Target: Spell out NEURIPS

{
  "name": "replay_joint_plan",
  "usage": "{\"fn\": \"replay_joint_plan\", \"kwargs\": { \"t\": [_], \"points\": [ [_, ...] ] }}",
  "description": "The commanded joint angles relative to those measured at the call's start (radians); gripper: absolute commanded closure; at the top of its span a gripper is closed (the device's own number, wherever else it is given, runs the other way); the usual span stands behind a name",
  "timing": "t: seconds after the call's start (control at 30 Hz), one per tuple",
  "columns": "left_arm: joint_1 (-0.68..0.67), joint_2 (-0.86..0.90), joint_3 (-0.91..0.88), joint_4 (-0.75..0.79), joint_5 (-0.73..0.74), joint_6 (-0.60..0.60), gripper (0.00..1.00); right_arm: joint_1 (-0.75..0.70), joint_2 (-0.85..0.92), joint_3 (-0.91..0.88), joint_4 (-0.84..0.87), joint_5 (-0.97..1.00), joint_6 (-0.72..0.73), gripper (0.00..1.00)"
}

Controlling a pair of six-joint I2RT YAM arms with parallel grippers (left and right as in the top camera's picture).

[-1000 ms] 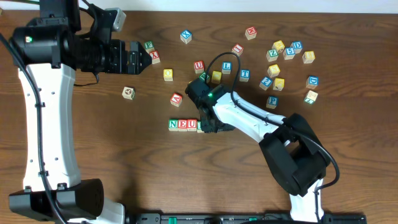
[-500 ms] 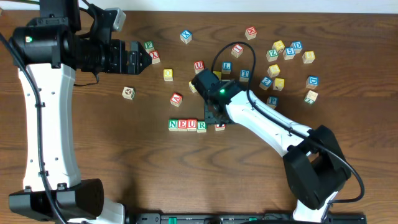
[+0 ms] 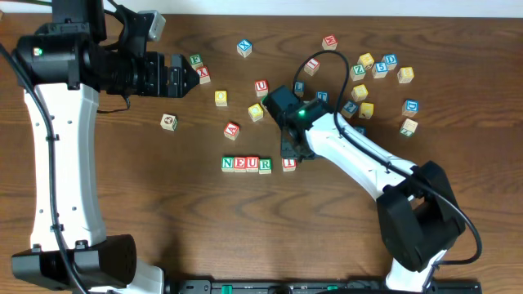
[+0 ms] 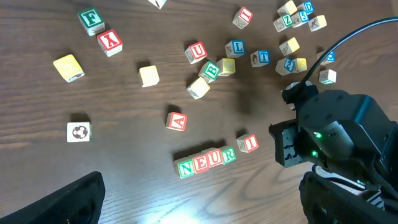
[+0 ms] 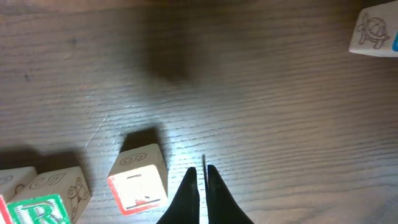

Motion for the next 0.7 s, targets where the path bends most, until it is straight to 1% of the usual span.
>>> {"fn": "replay_joint_plan", "kwargs": {
  "t": [0.0, 0.37, 0.67],
  "points": [
    [0.003, -0.008, 0.016, -0.003, 0.009, 0.014, 0.03, -0.006, -0.021, -0.006, -0.015, 0.033, 0.005, 0.99],
    [0.003, -0.008, 0.016, -0.003, 0.009, 0.014, 0.02, -0.002, -0.021, -0.063, -0.017, 0.021, 0.029, 0.99],
    [0.003, -0.008, 0.016, -0.003, 0.009, 0.014, 0.02, 0.042, -0.021, -0.089, 0.032, 0.006, 0.028, 0.99]
  ]
}}
